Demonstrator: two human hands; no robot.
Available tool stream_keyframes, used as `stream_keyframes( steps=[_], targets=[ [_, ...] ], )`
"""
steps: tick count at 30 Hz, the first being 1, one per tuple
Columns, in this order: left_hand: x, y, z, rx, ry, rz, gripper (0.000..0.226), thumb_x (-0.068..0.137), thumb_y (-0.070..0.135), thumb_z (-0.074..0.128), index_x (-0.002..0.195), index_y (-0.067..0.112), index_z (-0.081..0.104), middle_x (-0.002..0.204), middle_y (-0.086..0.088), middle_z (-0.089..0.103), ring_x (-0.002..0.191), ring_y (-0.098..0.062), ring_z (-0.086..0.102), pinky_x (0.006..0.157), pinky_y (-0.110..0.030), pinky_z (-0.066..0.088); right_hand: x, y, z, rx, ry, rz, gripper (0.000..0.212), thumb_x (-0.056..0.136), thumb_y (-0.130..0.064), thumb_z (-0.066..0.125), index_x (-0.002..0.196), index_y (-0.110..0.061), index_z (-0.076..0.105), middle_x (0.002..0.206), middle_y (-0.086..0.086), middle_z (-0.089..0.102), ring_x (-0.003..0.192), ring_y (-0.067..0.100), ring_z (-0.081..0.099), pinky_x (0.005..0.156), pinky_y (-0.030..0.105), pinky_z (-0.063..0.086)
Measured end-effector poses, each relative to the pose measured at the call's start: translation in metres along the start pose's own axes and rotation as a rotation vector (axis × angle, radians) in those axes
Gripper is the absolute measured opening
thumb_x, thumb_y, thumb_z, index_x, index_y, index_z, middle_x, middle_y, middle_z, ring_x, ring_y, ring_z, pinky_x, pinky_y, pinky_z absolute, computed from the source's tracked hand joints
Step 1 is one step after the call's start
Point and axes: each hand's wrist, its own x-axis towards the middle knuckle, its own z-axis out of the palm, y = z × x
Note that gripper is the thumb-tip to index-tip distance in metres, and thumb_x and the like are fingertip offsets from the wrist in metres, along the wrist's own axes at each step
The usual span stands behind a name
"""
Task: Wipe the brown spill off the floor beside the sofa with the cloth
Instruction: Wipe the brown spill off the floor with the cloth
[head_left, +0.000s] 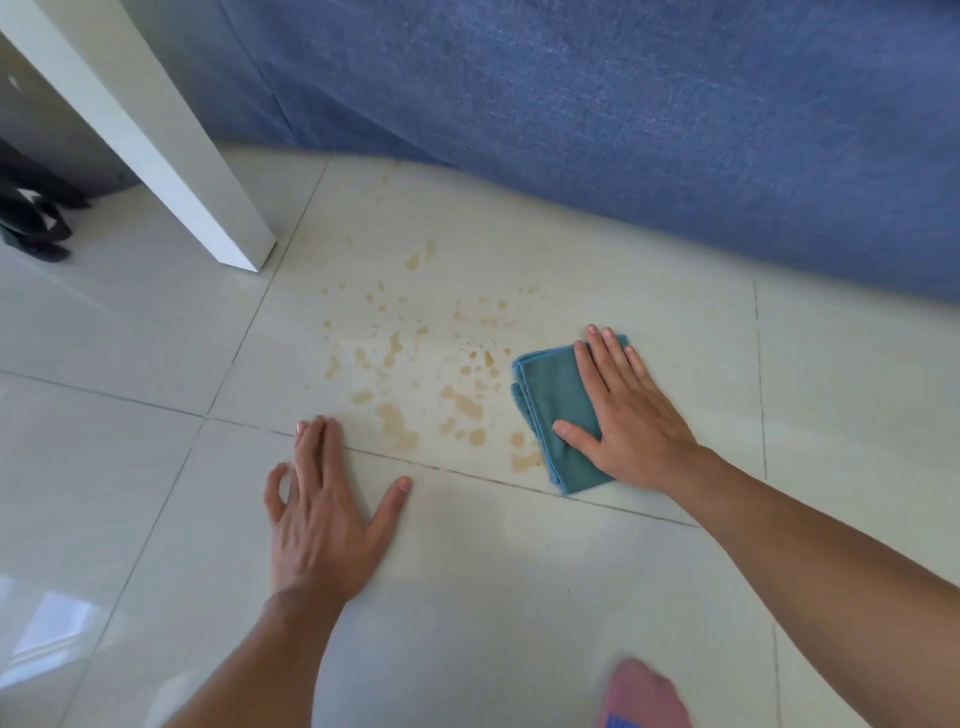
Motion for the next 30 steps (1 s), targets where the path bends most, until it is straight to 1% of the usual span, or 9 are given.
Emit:
stream_keyframes(
  steps=[2, 5, 10, 15, 19, 21, 24, 27, 30],
  targets=[
    [0.001, -0.003, 0.001, 0.032, -0.003, 0.002, 0.106, 0.086, 0.079, 0.031, 0.157, 0.003, 0.016, 0.166, -0.011, 0.013, 0.155, -0.02, 0.007, 0.122, -0.043, 0.007, -0.003, 0.003, -0.001, -0.042, -0.032, -0.058, 0.106, 0.091, -0.078, 0.025, 0.163, -0.006, -0.004, 0.171, 0.013, -0.015, 0.157, 0.022, -0.02, 0.129, 0.045, 0.001],
    [0.0, -0.002, 0.004, 0.036, 0.005, -0.015, 0.107, 0.085, 0.079, 0.034, 0.158, 0.002, 0.016, 0.167, -0.013, 0.013, 0.155, -0.021, 0.008, 0.123, -0.043, 0.007, -0.005, -0.002, -0.001, -0.054, -0.046, -0.042, 0.111, 0.089, -0.08, 0.028, 0.163, -0.004, -0.005, 0.171, 0.015, -0.016, 0.157, 0.024, -0.02, 0.129, 0.047, 0.001],
    [0.001, -0.001, 0.003, 0.06, 0.005, -0.015, 0.103, 0.089, 0.075, 0.03, 0.158, 0.002, 0.014, 0.167, -0.011, 0.013, 0.155, -0.021, 0.008, 0.124, -0.044, 0.008, -0.002, -0.024, 0.004, -0.038, -0.023, 0.047, 0.111, 0.089, -0.08, 0.024, 0.162, -0.001, -0.001, 0.171, 0.02, -0.012, 0.158, 0.03, -0.016, 0.129, 0.05, 0.003],
    [0.002, -0.002, 0.002, 0.047, 0.004, -0.016, 0.1, 0.089, 0.073, 0.032, 0.158, 0.003, 0.014, 0.167, -0.011, 0.014, 0.155, -0.021, 0.008, 0.124, -0.042, 0.008, 0.006, -0.079, 0.011, 0.064, 0.025, 0.181, 0.108, 0.091, -0.077, 0.02, 0.162, 0.002, 0.002, 0.17, 0.024, -0.008, 0.158, 0.034, -0.013, 0.128, 0.052, 0.002],
    [0.002, -0.001, 0.002, 0.026, 0.012, -0.019, 0.098, 0.089, 0.072, 0.033, 0.158, 0.004, 0.015, 0.167, -0.009, 0.015, 0.155, -0.019, 0.008, 0.124, -0.041, 0.007, 0.013, -0.097, 0.012, 0.148, 0.033, 0.253, 0.106, 0.091, -0.077, 0.015, 0.162, -0.001, -0.004, 0.17, 0.02, -0.016, 0.158, 0.032, -0.017, 0.128, 0.049, -0.005],
    [0.001, -0.002, 0.001, 0.022, 0.01, -0.019, 0.097, 0.09, 0.071, 0.033, 0.158, 0.005, 0.015, 0.167, -0.009, 0.015, 0.155, -0.019, 0.007, 0.124, -0.041, 0.007, 0.009, -0.089, 0.011, 0.182, 0.043, 0.173, 0.099, 0.093, -0.073, 0.016, 0.163, -0.006, -0.005, 0.17, 0.014, -0.021, 0.157, 0.027, -0.021, 0.128, 0.046, -0.006],
    [-0.001, -0.001, 0.001, 0.025, 0.002, -0.019, 0.097, 0.09, 0.071, 0.032, 0.159, 0.005, 0.014, 0.168, -0.008, 0.012, 0.155, -0.017, 0.004, 0.124, -0.042, 0.007, 0.01, -0.061, 0.003, 0.236, 0.041, -0.074, 0.086, 0.099, -0.063, 0.027, 0.165, -0.015, 0.001, 0.171, 0.003, -0.02, 0.157, 0.019, -0.021, 0.129, 0.044, -0.002],
    [0.001, -0.001, 0.0, 0.03, -0.002, -0.023, 0.098, 0.09, 0.073, 0.03, 0.159, 0.005, 0.013, 0.168, -0.007, 0.011, 0.156, -0.017, 0.003, 0.124, -0.043, 0.008, 0.023, -0.039, -0.008, 0.092, -0.062, -0.381, 0.084, 0.099, -0.064, 0.035, 0.165, -0.022, 0.006, 0.173, -0.006, -0.01, 0.158, 0.016, -0.018, 0.129, 0.043, 0.0],
    [0.002, -0.004, 0.0, 0.035, -0.015, -0.017, 0.099, 0.09, 0.074, 0.03, 0.159, 0.006, 0.012, 0.168, -0.007, 0.01, 0.156, -0.017, 0.003, 0.124, -0.043, 0.009, 0.032, -0.04, -0.011, -0.007, -0.1, -0.499, 0.084, 0.099, -0.067, 0.034, 0.165, -0.023, 0.005, 0.173, -0.009, -0.007, 0.158, 0.016, -0.018, 0.128, 0.04, -0.007]
  ],
)
